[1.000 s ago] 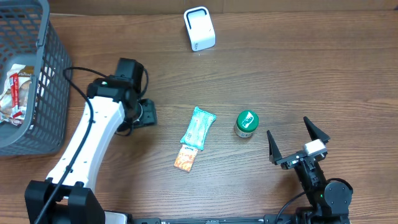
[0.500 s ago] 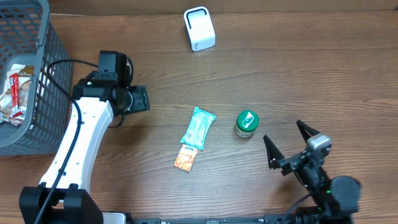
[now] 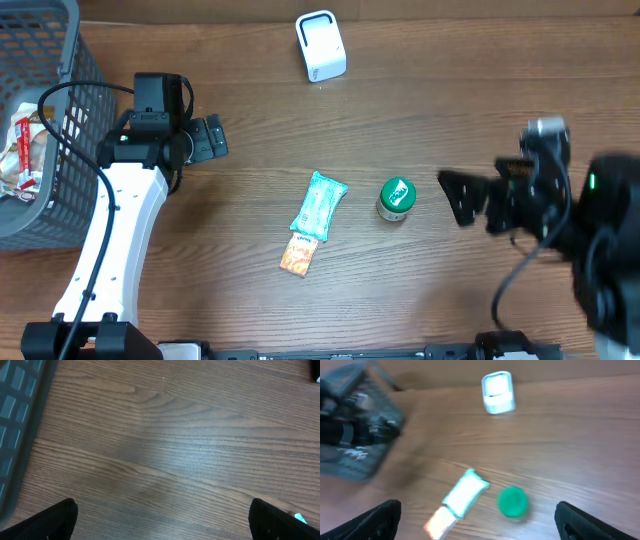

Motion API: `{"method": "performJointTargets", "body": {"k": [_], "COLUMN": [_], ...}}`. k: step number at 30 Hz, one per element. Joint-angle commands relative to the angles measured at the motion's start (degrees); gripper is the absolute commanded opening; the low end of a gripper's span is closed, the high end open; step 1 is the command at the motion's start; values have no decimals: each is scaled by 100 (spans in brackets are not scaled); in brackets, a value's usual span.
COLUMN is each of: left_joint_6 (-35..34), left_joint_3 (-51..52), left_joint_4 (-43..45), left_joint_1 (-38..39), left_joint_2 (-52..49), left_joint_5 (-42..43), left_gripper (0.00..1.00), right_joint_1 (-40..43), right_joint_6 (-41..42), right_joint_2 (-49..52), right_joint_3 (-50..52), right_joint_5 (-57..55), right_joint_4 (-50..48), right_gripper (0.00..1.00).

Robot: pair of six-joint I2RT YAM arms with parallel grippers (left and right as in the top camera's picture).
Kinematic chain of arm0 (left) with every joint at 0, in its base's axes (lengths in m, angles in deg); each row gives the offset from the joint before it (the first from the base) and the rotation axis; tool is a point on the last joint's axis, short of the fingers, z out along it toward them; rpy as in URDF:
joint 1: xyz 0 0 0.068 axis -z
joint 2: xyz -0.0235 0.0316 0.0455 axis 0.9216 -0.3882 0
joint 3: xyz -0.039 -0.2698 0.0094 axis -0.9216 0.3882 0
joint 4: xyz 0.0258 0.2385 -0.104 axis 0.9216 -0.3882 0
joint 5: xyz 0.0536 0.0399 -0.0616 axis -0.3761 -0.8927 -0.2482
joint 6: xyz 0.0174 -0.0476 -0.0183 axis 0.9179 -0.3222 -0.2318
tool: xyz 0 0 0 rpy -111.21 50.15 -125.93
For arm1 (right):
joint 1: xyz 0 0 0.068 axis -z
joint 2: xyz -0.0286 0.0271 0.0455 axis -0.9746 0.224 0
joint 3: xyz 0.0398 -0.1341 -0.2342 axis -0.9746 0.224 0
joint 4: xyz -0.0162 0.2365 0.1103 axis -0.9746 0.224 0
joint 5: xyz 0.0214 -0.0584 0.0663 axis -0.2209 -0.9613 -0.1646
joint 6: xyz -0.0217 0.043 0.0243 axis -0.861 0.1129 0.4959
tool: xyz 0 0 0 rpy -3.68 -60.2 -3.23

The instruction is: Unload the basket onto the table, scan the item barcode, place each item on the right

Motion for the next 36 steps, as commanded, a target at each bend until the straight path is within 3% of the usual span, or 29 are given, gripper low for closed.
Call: {"method": "performJointTargets", "body": {"k": [1,2,5,6,8,9,15,23,25,28,31,36], "left_joint_6": [66,66,66,66,66,66,66,66,66,66,66,66], "left_joint_3": [-96,-96,-96,-96,-96,-96,-96,-96,-96,-96,-96,-96], "left_joint_4": [0,0,0,0,0,0,0,0,0,0,0,0], "left_joint_1": [0,0,2,2,2,2,2,2,2,2,2,2], "left_joint_2": [61,61,57,57,57,55,55,55,55,55,55,55], "left_joint_5": [-129,-129,-129,-129,-129,-129,-129,-129,-129,-129,-129,-129], "left_gripper": [100,100,100,100,100,100,100,100,100,100,100,100], "right_joint_1": [-17,-17,-96,-229,-468,-614,-1941,-3200,-3272,-3211,-3032,-2734], "right_joint_6": [170,308,686,815,868,870,2135,2638,2857,2970,2973,2968], "right_joint_2": [566,732,1215,1423,1674,1797,2538,3609,3812,4009,4063,4098], "right_joint_3": [-433,-435,-428,-422,-422,-422,-223,-201,-201,-203,-201,-83], "right_joint_5": [1281,1639,1753,1480,1137,955,-1207,-2767,-3158,-3386,-3464,-3462], "right_joint_4": [-24,-122,-22,114,240,293,310,-131,-122,-232,-153,17], "right_gripper": [100,100,57,36,19,17,25,47,52,70,98,100]}}
